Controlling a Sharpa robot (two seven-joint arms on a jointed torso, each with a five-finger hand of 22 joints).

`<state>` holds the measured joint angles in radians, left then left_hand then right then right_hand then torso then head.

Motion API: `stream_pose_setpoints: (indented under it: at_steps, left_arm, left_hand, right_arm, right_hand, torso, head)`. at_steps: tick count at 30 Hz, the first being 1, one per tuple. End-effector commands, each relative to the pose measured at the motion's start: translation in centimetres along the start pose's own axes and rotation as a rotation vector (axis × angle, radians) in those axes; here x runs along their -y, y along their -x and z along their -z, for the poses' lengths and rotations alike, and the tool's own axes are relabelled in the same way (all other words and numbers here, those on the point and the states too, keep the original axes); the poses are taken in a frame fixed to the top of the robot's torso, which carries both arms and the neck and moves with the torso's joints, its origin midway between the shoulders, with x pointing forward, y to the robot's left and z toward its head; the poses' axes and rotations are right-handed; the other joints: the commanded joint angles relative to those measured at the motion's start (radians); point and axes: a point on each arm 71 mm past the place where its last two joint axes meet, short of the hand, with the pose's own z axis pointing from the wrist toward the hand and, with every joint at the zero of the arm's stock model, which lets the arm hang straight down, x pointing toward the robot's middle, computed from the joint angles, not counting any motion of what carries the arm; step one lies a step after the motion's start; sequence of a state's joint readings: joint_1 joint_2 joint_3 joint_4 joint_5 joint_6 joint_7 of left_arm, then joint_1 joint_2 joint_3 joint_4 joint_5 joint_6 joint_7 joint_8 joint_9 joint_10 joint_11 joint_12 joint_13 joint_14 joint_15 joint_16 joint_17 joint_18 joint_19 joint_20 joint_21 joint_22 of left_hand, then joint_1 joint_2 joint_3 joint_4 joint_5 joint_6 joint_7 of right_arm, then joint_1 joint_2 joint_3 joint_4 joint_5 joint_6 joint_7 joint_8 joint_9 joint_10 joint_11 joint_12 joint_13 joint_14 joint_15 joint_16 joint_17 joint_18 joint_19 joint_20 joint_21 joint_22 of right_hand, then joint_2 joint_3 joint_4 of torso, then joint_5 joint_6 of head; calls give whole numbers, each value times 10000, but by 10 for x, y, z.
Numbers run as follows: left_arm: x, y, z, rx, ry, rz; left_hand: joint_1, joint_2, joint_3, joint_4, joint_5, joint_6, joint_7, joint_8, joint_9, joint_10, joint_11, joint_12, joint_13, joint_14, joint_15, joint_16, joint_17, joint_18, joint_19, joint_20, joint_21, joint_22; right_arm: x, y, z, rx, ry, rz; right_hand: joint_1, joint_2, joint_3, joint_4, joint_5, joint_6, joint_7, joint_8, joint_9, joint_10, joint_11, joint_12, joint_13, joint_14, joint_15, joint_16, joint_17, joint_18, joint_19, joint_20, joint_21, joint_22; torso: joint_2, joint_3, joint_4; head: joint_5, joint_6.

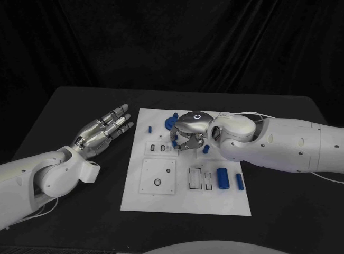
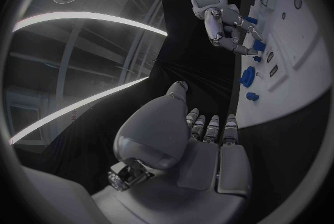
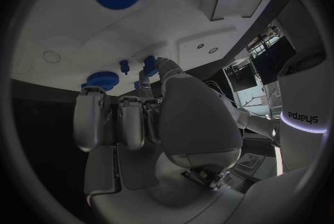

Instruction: Assemble the parts on the task board

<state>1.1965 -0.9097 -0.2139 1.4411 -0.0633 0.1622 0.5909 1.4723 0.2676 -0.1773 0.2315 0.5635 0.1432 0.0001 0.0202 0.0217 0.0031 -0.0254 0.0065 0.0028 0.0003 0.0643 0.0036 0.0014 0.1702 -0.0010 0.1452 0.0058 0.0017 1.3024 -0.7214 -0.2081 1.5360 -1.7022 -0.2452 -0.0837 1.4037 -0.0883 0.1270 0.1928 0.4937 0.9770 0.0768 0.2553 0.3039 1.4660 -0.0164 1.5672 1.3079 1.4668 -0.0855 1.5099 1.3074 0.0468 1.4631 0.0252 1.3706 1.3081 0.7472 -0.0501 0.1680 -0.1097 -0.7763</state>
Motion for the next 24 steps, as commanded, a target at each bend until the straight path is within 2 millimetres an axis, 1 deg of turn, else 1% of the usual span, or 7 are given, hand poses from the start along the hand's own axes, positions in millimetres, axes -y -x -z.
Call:
stream_pose_setpoints:
  at_steps: [1,7,15,16,17,20,24]
  left_arm:
    - [0,-2,0,-134,-117,95]
    - [0,-2,0,-126,-113,95]
    - [0,-1,1,-114,-111,92]
    - [0,-1,1,-112,-111,91]
    - [0,-1,1,-112,-110,91]
    - [0,-1,1,-115,-107,92]
    - [0,-1,0,-122,-101,94]
  left_hand:
    - [87,17,76,-3,54,-17,-33,49,11,-7,26,-49,-15,-3,39,-36,-14,-179,10,46,-58,-17]
    - [87,17,76,-3,54,-17,-33,49,11,-7,26,-49,-15,-3,39,-36,-14,-179,10,46,-58,-17]
    - [91,34,101,-16,52,-16,-34,49,11,-6,26,-49,-15,-3,39,-36,-14,-180,10,45,-58,-17]
    - [91,34,101,-16,52,-16,-34,49,11,-6,26,-49,-15,-3,39,-36,-14,-180,10,45,-58,-17]
    - [91,34,101,-16,52,-16,-34,49,11,-6,26,-49,-15,-3,39,-36,-14,-180,10,45,-58,-17]
    - [91,34,101,-16,52,-16,-34,49,11,-6,26,-49,-15,-3,39,-36,-14,-180,10,45,-58,-17]
    - [91,34,101,-16,52,-16,-34,49,11,-6,26,-49,-15,-3,39,-36,-14,-180,10,45,-58,-17]
  right_arm:
    - [1,-2,0,-122,-229,51]
    - [-1,-3,-2,-165,-197,45]
    - [-4,-7,-4,-294,-127,18]
    - [-4,-7,-4,-305,-124,17]
    - [-4,-7,-4,-323,-119,16]
    - [-4,-8,-5,-357,-120,13]
    - [-4,-9,-5,-412,-140,14]
  right_hand:
    - [-43,74,3,-94,-2,-81,1,-10,6,1048,27,36,2629,820,83,-39,1553,30,216,71,-38,1953]
    - [-44,72,19,-144,-42,-152,8,-27,23,1048,15,36,2629,816,74,-50,1535,33,215,69,-48,1951]
    - [-116,60,32,-210,-154,-376,30,-110,35,1048,15,36,2629,815,68,-55,1525,36,216,66,-63,1949]
    - [-132,53,35,-227,-209,-436,35,-138,31,1048,18,36,2629,812,68,-63,1511,36,215,66,-71,1947]
    - [-165,47,48,-271,-414,-576,48,-212,8,1048,27,36,2629,811,73,-66,1506,39,210,70,-91,1943]
    - [-240,34,57,-319,-635,-763,69,-322,-37,1048,43,36,2629,810,85,-70,1495,38,215,79,-94,1945]
    - [-273,17,65,-365,-796,-857,80,-383,-72,1048,46,36,2629,811,93,-69,1495,40,214,84,-108,1944]
  torso:
    - [10,1,8]
    - [12,-9,-4]
    - [15,-3,-2]
    - [16,-3,0]
    - [16,-3,0]
    - [12,-1,-1]
    - [14,-1,11]
  head:
    - [3,-18]
    - [22,-56]
    - [28,-62]
    - [22,-69]
    - [22,-69]
    - [14,-83]
    - [-1,-88]
